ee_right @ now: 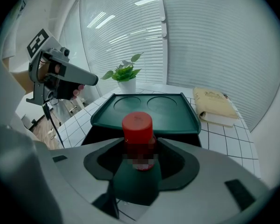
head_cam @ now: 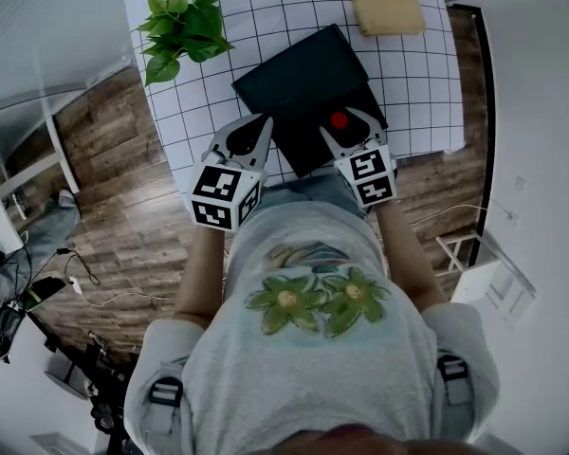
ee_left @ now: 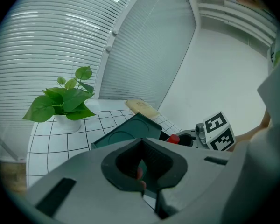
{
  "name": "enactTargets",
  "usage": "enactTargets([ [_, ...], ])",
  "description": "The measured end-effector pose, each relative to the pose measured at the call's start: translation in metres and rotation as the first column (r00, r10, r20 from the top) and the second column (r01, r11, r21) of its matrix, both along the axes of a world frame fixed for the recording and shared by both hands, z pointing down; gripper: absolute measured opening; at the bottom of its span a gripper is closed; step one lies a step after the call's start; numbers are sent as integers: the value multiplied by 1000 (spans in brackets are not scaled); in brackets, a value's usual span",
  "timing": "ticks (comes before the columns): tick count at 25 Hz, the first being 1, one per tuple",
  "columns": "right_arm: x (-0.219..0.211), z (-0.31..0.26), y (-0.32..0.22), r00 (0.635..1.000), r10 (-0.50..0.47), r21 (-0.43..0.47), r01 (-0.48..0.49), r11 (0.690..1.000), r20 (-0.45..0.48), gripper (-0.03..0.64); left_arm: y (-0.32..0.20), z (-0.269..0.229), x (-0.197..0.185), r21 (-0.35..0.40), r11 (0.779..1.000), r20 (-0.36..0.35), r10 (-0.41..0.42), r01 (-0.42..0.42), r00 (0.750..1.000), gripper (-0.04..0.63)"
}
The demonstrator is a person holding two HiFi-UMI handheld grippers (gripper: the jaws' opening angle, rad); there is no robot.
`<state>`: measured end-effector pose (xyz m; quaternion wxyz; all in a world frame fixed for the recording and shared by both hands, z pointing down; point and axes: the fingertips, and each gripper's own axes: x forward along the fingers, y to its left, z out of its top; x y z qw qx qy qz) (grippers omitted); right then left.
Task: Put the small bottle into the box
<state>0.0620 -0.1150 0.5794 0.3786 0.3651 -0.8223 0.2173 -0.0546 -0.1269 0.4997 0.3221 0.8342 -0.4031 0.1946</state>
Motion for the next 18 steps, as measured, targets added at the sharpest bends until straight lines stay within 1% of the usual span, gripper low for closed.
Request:
enactTargets([
  [18, -3, 14, 5, 999, -32, -29, 31, 999, -35, 215, 0, 0, -5, -2, 1000, -3, -6, 6, 1000, -2],
])
